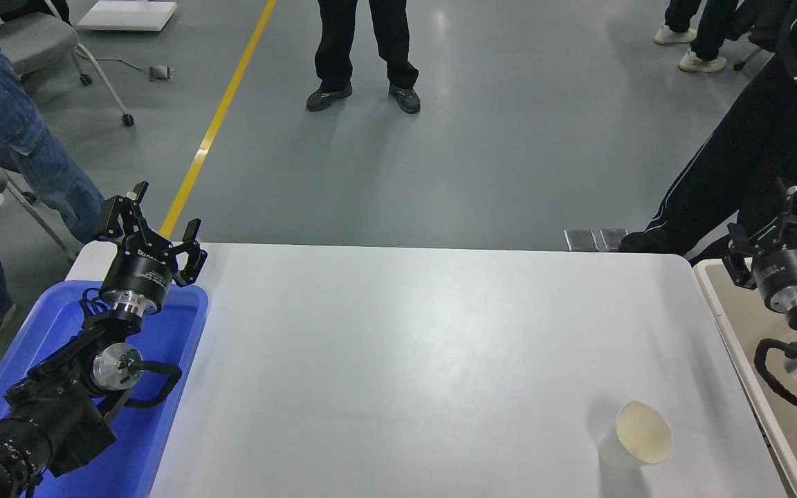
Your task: Dispose of the paper cup in the dustbin
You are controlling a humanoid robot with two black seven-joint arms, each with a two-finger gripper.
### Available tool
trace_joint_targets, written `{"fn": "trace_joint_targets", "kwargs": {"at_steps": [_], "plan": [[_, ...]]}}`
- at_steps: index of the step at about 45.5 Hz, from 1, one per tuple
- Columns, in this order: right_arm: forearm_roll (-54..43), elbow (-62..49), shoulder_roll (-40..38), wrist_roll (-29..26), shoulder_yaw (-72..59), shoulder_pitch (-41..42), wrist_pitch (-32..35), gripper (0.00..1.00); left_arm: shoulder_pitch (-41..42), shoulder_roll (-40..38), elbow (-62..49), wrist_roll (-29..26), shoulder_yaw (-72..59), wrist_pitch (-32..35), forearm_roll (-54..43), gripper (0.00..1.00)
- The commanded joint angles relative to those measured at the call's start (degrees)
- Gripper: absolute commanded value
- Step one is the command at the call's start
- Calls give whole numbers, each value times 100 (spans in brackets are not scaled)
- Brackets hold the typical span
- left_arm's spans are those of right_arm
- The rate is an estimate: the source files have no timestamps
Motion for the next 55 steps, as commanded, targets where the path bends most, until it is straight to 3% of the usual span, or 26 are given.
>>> {"fn": "trace_joint_targets", "kwargs": {"at_steps": [1,55], "plan": [[0,-2,-67,0,3,-16,4,100,0,0,0,0,7,0,0,100],[0,-10,-32,18,-6,-131,-23,100,0,9,0,9,24,0,0,100]]}}
